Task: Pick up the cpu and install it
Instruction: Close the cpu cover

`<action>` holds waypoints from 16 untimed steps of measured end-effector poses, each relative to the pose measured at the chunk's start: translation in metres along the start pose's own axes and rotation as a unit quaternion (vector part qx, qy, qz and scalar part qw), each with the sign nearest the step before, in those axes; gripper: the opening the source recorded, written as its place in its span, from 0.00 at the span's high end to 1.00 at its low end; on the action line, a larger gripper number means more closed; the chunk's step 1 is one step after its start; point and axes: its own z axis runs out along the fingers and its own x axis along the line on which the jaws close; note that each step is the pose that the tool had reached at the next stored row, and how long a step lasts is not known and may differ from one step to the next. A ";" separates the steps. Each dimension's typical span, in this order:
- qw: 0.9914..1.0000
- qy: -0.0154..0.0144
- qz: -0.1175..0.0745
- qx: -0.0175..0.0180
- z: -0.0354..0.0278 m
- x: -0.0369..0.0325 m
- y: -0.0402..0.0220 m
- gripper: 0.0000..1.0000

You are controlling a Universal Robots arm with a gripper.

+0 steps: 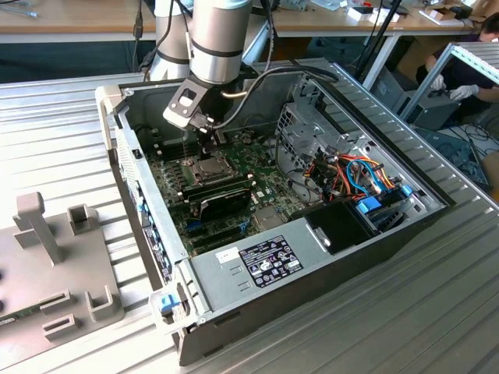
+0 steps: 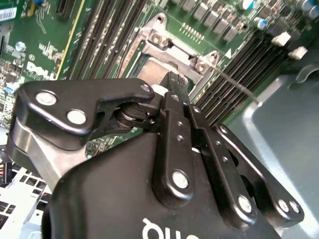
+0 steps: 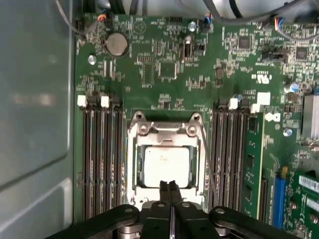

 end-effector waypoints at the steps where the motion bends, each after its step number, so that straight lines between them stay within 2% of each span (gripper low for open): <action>1: 1.000 0.000 -0.001 0.000 0.0005 0.0001 -0.0028 0.89; 2: 1.000 0.000 -0.002 0.000 0.0015 0.0002 -0.0073 0.89; 5: 1.000 0.000 -0.005 0.000 0.0033 0.0001 -0.0126 0.89; 10: 1.000 0.000 -0.005 0.000 0.0046 0.0001 -0.0127 0.89; 16: 1.000 0.000 -0.005 0.000 0.0161 0.0004 -0.0127 0.89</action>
